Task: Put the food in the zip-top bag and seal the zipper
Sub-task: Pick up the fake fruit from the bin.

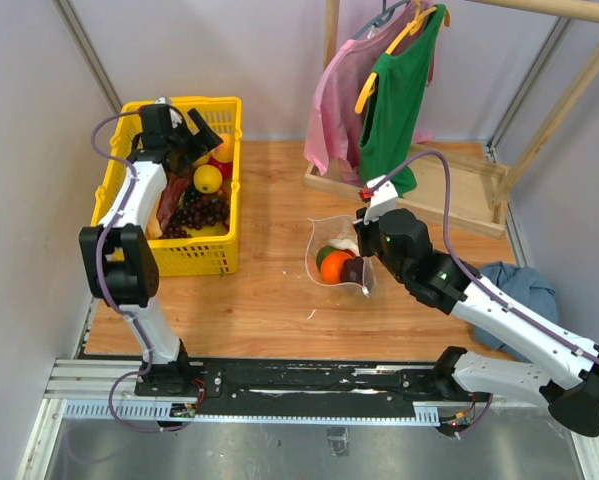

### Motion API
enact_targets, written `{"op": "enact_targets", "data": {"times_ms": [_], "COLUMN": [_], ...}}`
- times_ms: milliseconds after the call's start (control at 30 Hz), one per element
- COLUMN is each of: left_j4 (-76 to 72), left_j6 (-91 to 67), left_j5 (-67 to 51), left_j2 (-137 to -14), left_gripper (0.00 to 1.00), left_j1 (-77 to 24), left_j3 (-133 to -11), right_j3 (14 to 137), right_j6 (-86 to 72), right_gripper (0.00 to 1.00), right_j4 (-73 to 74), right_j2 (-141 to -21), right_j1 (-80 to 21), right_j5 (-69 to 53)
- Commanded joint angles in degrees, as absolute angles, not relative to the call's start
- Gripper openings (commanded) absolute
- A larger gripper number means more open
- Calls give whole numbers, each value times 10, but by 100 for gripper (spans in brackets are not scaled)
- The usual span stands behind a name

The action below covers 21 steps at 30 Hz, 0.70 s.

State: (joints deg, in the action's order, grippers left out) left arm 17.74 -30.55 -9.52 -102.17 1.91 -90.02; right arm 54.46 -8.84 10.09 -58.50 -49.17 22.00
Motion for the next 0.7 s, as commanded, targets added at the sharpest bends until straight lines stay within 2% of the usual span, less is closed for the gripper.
{"op": "enact_targets", "data": {"times_ms": [0,433,567,667], "left_j4": [141,170,159,146], "left_j6": [-317,-312,-314,-312], "left_j5": [-148,-189,-209,-227], "left_j2": [-1097,-1291,-1315,-1312], "left_gripper": [99,99,94,84], "left_j1": [29,31,31,31], "left_j3": [-969,-1141,-1144,-1132], "right_j3": [537,535,535,534], "right_j6": [-78,-72,-72,-72], "right_gripper": [1,1,1,1], "right_j4": [73,68,67,66], "right_j2": [-583,-599,-603,-602], "right_j1": [-482,-480,-479,-478], "right_j5": [220,217,214,214]}}
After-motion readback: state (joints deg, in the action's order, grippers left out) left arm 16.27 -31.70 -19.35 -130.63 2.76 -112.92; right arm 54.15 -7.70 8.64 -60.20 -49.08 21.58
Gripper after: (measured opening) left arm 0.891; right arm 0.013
